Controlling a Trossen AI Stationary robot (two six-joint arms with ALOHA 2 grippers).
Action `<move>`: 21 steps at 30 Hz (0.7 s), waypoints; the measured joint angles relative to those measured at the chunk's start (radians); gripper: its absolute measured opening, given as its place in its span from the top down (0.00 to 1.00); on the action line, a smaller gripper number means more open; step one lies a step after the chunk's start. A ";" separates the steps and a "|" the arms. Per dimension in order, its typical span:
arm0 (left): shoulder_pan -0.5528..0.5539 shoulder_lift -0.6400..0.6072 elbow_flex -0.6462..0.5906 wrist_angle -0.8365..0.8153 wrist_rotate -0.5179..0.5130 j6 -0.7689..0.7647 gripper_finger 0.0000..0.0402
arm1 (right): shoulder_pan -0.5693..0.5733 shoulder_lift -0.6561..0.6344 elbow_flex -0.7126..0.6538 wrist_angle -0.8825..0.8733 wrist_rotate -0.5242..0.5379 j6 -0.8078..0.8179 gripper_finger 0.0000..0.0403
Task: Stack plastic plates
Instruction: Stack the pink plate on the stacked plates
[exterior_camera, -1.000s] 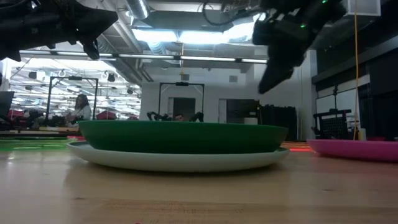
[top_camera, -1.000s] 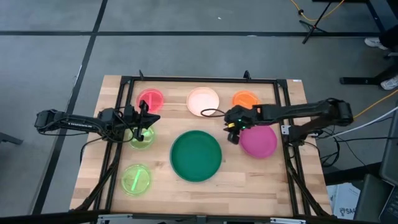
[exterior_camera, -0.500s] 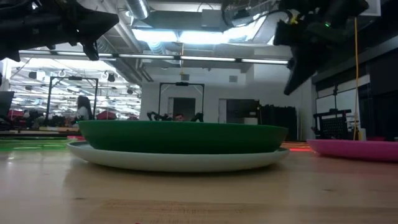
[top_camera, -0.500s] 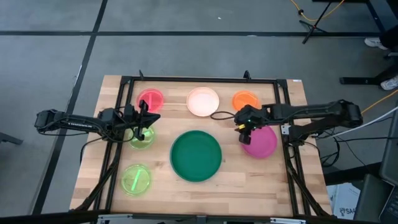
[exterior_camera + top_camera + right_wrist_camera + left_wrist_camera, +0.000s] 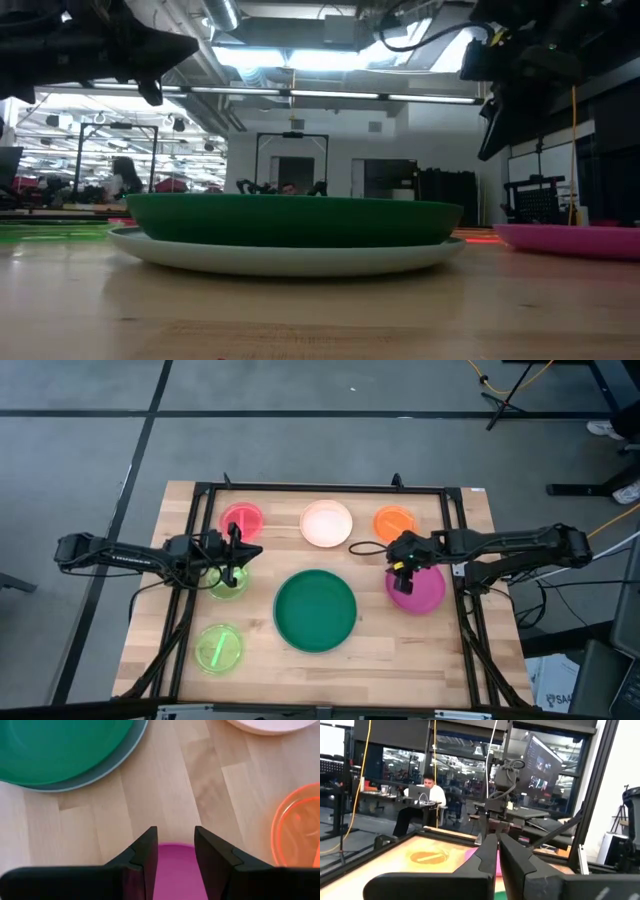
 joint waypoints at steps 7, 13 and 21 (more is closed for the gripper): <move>0.000 0.053 0.002 0.018 0.005 0.001 0.97 | 0.000 0.001 0.000 -0.016 0.009 -0.014 0.70; -0.020 0.114 0.047 0.018 0.010 -0.001 0.97 | 0.000 0.001 0.000 -0.013 0.054 -0.011 0.70; -0.036 0.198 0.085 0.017 -0.037 0.037 0.97 | 0.000 0.001 0.000 -0.039 0.029 -0.013 0.70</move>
